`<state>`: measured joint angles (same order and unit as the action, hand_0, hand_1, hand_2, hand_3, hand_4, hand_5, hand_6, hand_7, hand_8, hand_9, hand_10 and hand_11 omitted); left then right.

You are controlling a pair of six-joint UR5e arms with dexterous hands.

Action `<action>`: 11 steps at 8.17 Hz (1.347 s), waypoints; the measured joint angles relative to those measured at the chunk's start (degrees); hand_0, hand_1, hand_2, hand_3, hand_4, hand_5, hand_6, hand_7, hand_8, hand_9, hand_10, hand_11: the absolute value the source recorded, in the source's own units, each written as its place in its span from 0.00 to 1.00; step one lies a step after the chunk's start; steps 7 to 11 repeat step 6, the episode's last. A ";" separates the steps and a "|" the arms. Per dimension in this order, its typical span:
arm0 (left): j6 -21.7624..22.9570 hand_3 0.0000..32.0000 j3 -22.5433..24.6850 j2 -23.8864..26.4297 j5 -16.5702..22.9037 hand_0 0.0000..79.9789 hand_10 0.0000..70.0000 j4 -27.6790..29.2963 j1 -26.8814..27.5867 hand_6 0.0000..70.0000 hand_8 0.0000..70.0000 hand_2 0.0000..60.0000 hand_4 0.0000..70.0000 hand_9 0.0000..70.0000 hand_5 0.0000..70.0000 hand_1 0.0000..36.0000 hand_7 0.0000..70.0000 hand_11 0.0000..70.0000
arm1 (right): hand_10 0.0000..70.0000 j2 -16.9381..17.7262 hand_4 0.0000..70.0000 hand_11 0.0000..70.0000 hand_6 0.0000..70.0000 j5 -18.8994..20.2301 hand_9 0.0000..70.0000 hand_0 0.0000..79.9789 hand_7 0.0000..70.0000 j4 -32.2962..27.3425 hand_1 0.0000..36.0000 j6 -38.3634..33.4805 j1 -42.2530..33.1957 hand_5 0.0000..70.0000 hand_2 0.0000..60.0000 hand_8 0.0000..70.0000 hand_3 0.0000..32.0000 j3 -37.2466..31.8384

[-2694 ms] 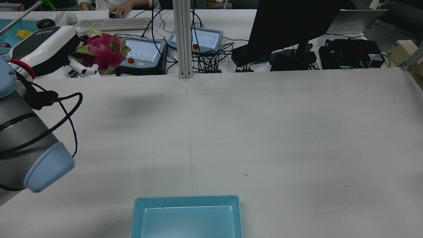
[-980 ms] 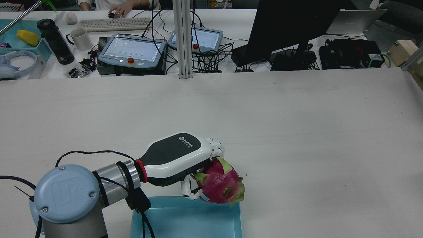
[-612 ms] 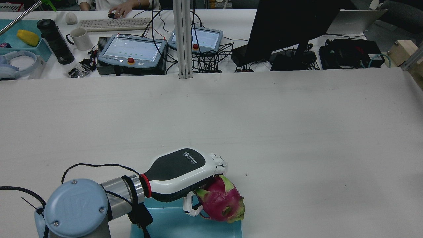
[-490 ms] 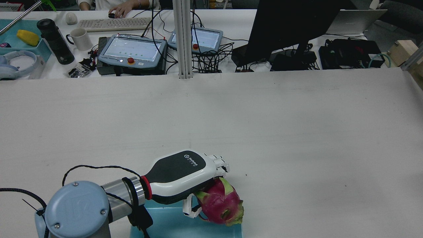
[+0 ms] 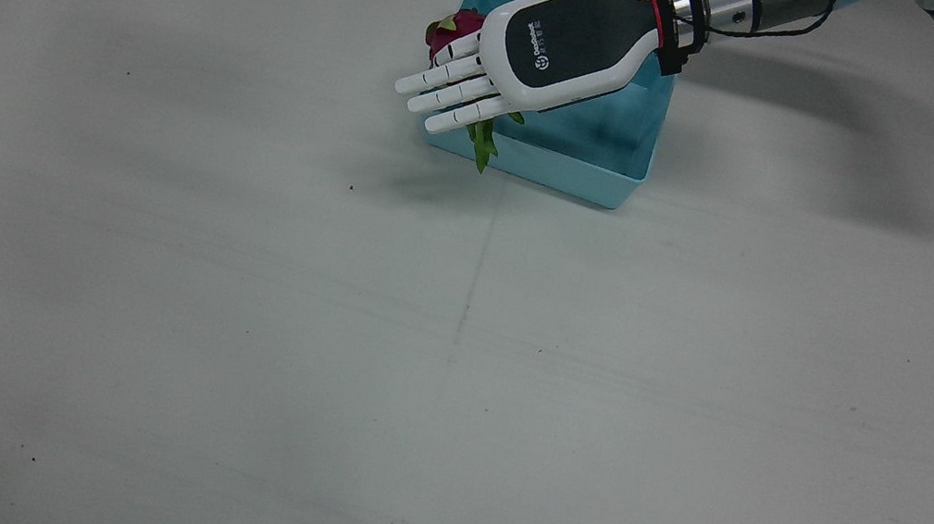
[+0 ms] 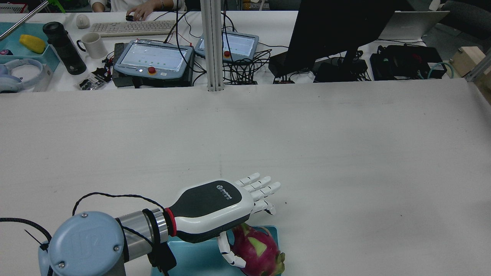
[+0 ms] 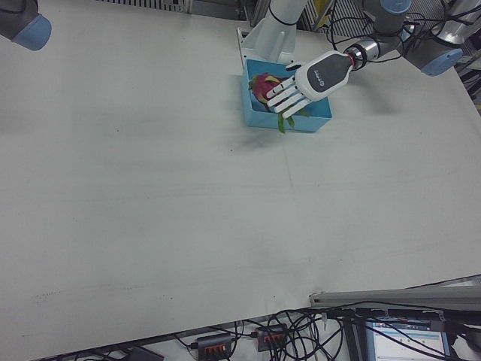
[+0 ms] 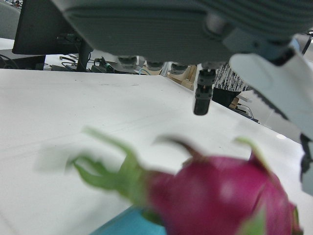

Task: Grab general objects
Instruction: 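Lower the fruit into the tray and open the left hand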

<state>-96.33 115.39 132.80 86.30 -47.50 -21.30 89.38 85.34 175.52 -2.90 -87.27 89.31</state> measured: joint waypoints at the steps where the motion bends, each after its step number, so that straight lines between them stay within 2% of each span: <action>1: -0.52 0.16 0.50 0.00 0.35 0.42 0.01 -0.02 0.06 0.00 0.00 0.07 0.00 0.00 0.00 0.15 0.02 0.02 | 0.00 0.00 0.00 0.00 0.00 0.00 0.00 0.00 0.00 0.00 0.00 0.00 0.00 0.00 0.00 0.00 0.00 -0.01; 2: -0.87 0.07 0.79 0.00 0.57 0.53 0.02 -0.04 0.02 0.00 0.00 0.08 0.00 0.00 0.03 0.26 0.02 0.05 | 0.00 0.00 0.00 0.00 0.00 0.00 0.00 0.00 0.00 0.00 0.00 0.00 0.00 0.00 0.00 0.00 0.00 -0.01; 3: -1.01 0.01 1.02 -0.12 0.87 0.54 0.03 0.09 -0.93 0.00 0.00 0.08 0.00 0.00 0.04 0.27 0.03 0.06 | 0.00 0.00 0.00 0.00 0.00 0.00 0.00 0.00 0.00 0.00 0.00 0.00 0.00 0.00 0.00 0.00 0.00 -0.01; 4: -0.88 0.00 1.11 -0.23 1.72 0.55 0.04 0.67 -3.66 0.00 0.00 0.08 0.00 0.00 0.04 0.27 0.04 0.08 | 0.00 0.00 0.00 0.00 0.00 0.00 0.00 0.00 0.00 0.00 0.00 0.00 0.00 0.00 0.00 0.00 0.00 -0.01; 6: 1.71 0.00 0.72 -0.37 3.55 0.53 0.04 2.56 -13.27 0.00 0.00 0.05 0.00 0.00 0.08 0.24 0.05 0.07 | 0.00 0.00 0.00 0.00 0.00 0.00 0.00 0.00 0.00 0.00 0.00 0.00 0.00 0.00 0.00 0.00 0.00 -0.01; 11: 1.71 0.00 0.72 -0.37 3.55 0.53 0.04 2.56 -13.27 0.00 0.00 0.05 0.00 0.00 0.08 0.24 0.05 0.07 | 0.00 0.00 0.00 0.00 0.00 0.00 0.00 0.00 0.00 0.00 0.00 0.00 0.00 0.00 0.00 0.00 0.00 -0.01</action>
